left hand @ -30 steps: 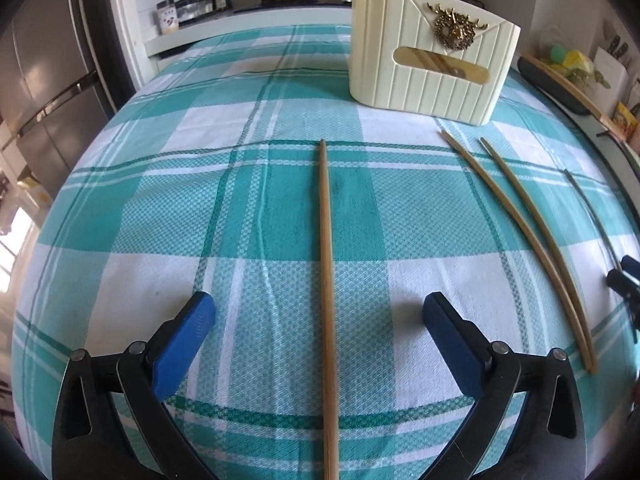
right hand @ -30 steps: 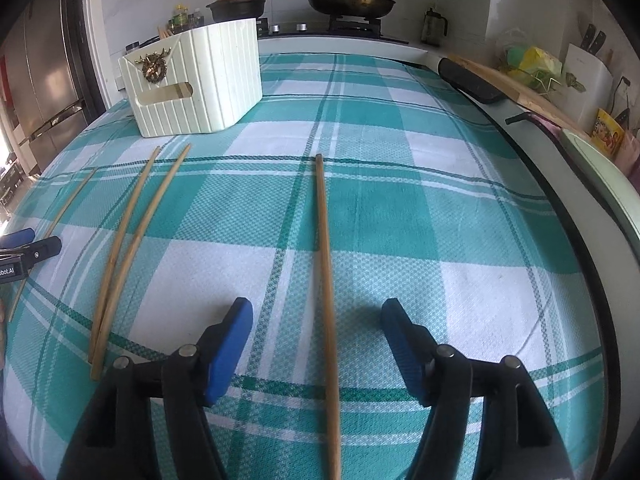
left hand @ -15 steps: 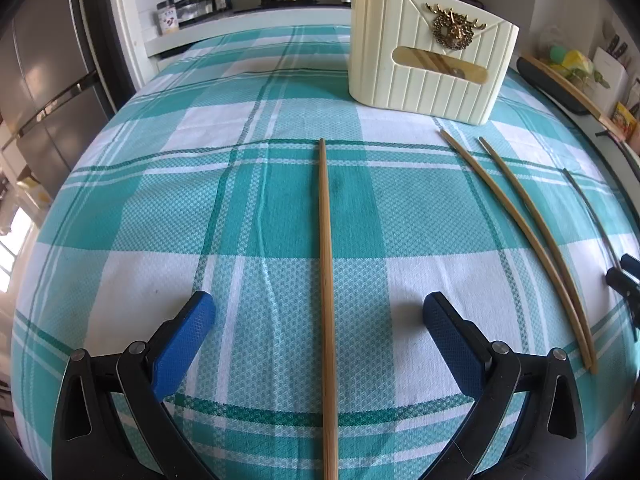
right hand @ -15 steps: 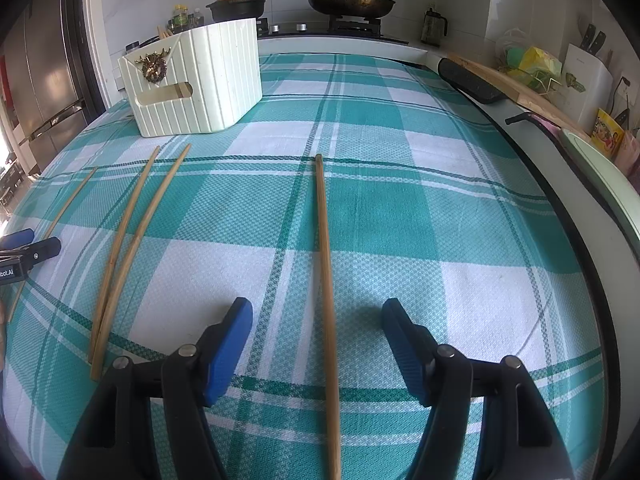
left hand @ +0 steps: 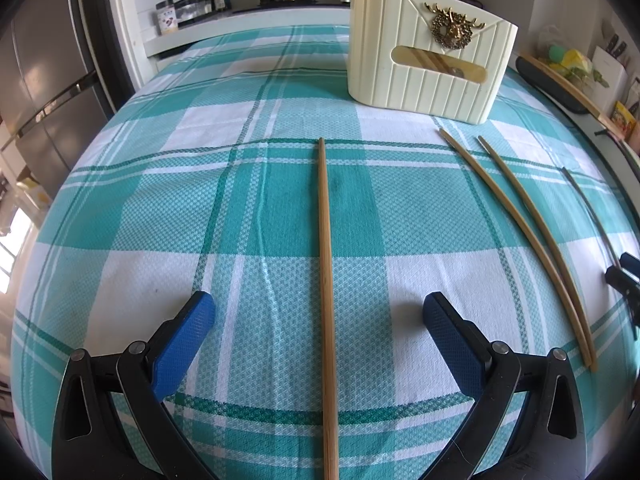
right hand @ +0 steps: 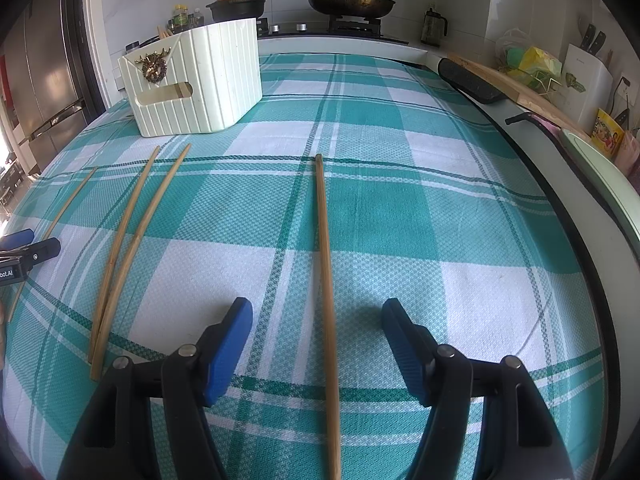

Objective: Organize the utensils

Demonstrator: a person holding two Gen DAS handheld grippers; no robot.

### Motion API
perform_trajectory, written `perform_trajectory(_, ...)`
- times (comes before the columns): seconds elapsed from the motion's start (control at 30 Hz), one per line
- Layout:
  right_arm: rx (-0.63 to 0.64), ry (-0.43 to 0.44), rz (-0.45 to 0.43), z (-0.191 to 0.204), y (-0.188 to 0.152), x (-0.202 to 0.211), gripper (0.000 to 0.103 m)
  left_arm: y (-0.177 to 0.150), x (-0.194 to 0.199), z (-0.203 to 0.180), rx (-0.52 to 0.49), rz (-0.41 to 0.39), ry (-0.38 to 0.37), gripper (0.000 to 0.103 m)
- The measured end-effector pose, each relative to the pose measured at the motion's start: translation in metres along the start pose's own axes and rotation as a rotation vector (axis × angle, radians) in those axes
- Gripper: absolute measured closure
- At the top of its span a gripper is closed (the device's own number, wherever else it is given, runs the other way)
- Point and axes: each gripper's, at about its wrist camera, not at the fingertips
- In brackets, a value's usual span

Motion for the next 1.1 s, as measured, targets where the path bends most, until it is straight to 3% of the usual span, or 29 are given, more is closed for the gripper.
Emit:
perform_trajectory(0.37,0.000,0.000,-0.001,0.000,0.000,0.000,0.034,-0.001,0.001,-0.001,-0.004,0.003,-0.009,0.000)
perform_trajectory(0.53,0.004,0.020,0.032,-0.001,0.000,0.002,0.034,-0.002,0.009,0.007,-0.090,0.059,-0.135,0.001)
perform_trajectory(0.7,0.076,0.099,0.178,-0.007,0.013,0.000,0.034,0.014,0.006,0.043,-0.020,0.084,-0.224,0.001)
perform_trajectory(0.83,0.098,0.113,0.253,-0.008,0.033,-0.013,0.036,0.034,-0.016,0.048,-0.057,0.128,-0.211,0.002)
perform_trajectory(0.9,0.110,0.095,0.259,-0.007,0.045,-0.022,0.047,0.044,-0.031,0.046,-0.082,0.162,-0.185,0.008)
perform_trajectory(1.03,0.091,0.072,0.260,-0.001,0.077,-0.047,0.052,0.061,-0.043,0.040,-0.140,0.182,-0.139,0.013)
perform_trajectory(1.1,0.088,0.061,0.259,0.006,0.092,-0.060,0.059,0.072,-0.048,0.035,-0.160,0.190,-0.135,0.018)
Point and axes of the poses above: each gripper's, at about its wrist camera, not at the fingertips, and x roughly against the way its jaws point, z to its left, y to its top, and after that the axes turned 12 degrees about -x, right-handed
